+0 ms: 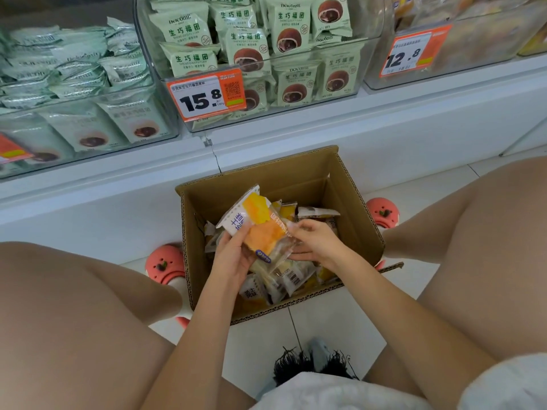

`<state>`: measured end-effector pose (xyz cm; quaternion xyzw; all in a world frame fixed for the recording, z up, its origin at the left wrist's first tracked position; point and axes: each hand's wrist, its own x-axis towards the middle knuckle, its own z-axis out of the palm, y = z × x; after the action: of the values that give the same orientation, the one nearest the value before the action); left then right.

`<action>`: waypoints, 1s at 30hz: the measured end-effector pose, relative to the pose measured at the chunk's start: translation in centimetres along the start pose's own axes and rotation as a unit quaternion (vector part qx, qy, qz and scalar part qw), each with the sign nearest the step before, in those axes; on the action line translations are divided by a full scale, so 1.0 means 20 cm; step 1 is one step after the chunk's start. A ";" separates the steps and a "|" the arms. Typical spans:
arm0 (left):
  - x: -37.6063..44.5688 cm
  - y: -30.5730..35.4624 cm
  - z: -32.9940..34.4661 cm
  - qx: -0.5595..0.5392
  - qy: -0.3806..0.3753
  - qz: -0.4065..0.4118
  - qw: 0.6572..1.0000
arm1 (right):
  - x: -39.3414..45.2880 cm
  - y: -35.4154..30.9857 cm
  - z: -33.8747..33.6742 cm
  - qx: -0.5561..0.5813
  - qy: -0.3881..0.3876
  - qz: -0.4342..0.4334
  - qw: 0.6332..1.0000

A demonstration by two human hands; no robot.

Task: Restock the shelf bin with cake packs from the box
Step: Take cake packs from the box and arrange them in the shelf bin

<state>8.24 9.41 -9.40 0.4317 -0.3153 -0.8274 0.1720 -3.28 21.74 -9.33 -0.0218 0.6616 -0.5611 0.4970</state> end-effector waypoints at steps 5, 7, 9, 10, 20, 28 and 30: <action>0.02 0.00 0.01 0.005 0.113 0.013 0.993 | 0.00 0.01 -0.01 -0.221 0.002 -0.150 0.964; 0.02 0.01 0.00 0.030 0.164 0.027 0.986 | 0.00 0.03 0.01 -0.311 -0.011 -0.180 0.933; 0.03 0.00 -0.02 0.085 0.193 0.075 0.975 | 0.00 0.04 0.01 -0.341 -0.014 -0.178 0.923; 0.03 0.01 -0.03 0.139 0.188 0.117 0.965 | 0.00 0.03 0.01 -0.339 -0.004 -0.174 0.925; -0.02 -0.02 0.06 0.364 -0.001 0.197 0.911 | 0.05 -0.07 0.01 -0.216 0.103 -0.229 0.944; -0.03 0.06 0.03 0.400 -0.084 0.079 0.909 | 0.07 -0.09 -0.01 -0.011 0.131 -0.107 0.986; -0.03 0.07 0.00 0.375 -0.097 -0.022 0.922 | 0.05 -0.11 -0.03 0.022 0.173 -0.101 0.979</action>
<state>8.59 8.69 -8.02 0.3890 -0.6076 -0.6905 -0.0524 -5.46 20.74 -8.40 0.0203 0.7194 -0.6181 0.3162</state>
